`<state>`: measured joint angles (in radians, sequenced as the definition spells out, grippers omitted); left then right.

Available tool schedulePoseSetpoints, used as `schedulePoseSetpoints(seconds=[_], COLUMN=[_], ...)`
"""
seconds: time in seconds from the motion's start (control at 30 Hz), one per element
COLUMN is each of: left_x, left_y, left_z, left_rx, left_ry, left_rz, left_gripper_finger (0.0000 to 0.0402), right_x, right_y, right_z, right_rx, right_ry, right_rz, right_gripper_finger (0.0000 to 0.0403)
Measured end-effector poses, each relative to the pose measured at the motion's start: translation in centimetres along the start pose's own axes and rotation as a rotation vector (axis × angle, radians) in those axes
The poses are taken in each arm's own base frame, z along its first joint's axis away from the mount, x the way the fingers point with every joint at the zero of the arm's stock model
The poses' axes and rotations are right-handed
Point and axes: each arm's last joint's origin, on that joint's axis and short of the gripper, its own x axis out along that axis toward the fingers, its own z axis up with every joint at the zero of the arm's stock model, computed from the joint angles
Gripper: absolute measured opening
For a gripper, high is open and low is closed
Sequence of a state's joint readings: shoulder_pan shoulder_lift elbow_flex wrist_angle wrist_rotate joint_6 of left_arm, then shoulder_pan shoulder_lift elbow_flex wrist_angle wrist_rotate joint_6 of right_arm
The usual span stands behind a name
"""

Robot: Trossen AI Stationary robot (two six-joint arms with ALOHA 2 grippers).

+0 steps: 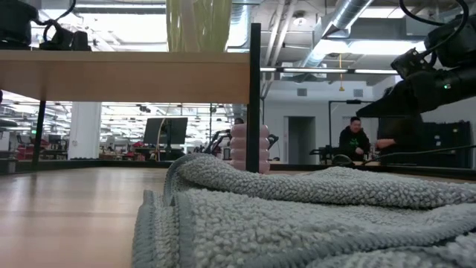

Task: Stack small to large cups/mugs on shelf
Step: Put the purple mug on the shelf

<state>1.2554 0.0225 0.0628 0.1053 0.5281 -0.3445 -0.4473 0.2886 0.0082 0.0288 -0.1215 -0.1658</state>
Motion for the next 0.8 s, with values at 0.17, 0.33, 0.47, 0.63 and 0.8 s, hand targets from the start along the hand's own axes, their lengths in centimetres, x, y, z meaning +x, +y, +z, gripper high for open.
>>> schedulePoseSetpoints(seconds=[0.17, 0.33, 0.47, 0.63, 0.8], left_x=[0.5, 1.6, 2.8, 4.8, 7.4], left_y=[0.1, 0.1, 0.4, 0.9, 1.2], left_z=[0.1, 1.8, 3.2, 4.1, 4.6], left_rx=[-0.014, 0.033, 0.082, 0.104, 0.157], left_ry=[0.053, 0.104, 0.145, 0.226, 0.303], left_rz=[-0.038, -0.043, -0.035, -0.061, -0.119], left_gripper_finger=[0.0159, 0.0159, 0.0159, 0.0159, 0.0159], right_x=[0.0, 0.0, 0.0, 0.0, 0.0], right_y=[0.0, 0.0, -0.1, -0.1, -0.1], right_z=[0.0, 0.2, 0.5, 0.8, 0.8], right_rx=[0.0, 0.007, 0.019, 0.016, 0.016], right_ry=[0.0, -0.016, -0.052, -0.079, -0.078], right_rz=[0.0, -0.002, -0.008, -0.012, -0.012], right_gripper_finger=[0.023, 0.023, 0.023, 0.023, 0.023])
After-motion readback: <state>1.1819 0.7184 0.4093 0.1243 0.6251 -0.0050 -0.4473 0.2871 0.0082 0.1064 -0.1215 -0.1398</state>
